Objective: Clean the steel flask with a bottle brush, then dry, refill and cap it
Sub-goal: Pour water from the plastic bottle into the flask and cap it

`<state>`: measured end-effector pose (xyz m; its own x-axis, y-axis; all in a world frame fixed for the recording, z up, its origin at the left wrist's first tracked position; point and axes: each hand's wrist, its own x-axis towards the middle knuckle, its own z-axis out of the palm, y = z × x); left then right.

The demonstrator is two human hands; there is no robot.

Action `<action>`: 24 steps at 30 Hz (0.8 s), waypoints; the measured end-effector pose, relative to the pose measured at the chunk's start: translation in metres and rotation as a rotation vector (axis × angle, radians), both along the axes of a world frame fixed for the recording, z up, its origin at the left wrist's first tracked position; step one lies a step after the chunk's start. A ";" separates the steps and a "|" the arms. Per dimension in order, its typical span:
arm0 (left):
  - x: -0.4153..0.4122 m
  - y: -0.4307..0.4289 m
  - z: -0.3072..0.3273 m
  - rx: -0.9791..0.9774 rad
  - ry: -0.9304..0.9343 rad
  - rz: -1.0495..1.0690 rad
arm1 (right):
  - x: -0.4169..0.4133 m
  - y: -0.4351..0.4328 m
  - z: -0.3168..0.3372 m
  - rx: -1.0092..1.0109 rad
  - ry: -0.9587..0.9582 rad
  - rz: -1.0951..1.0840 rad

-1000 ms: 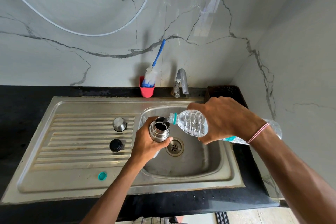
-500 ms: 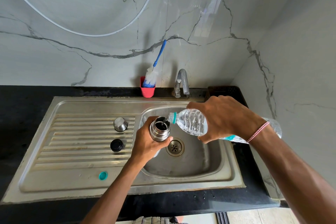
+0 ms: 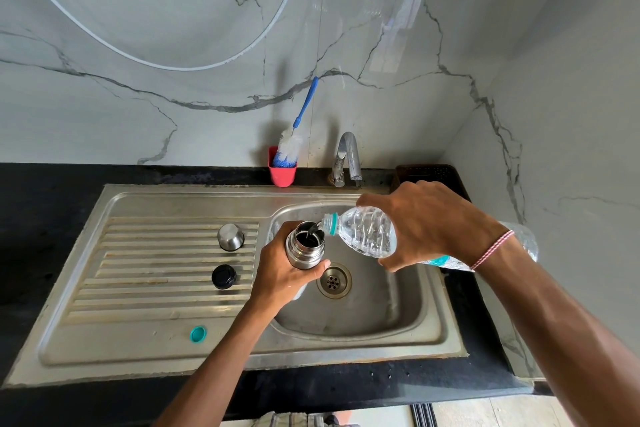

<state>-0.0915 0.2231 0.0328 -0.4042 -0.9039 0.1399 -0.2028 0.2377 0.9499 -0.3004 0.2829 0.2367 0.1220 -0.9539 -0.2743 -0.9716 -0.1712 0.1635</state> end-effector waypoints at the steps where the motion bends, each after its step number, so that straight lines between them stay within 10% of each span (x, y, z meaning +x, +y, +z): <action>1: 0.000 0.000 0.000 0.002 -0.001 0.000 | 0.000 0.000 0.000 0.000 -0.001 0.000; 24: 0.003 0.004 0.003 0.008 0.011 0.010 | 0.003 0.004 0.005 -0.020 0.011 0.000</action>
<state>-0.0885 0.2274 0.0361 -0.3940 -0.9088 0.1374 -0.1946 0.2285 0.9539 -0.2975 0.2869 0.2419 0.1188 -0.9592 -0.2564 -0.9696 -0.1677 0.1780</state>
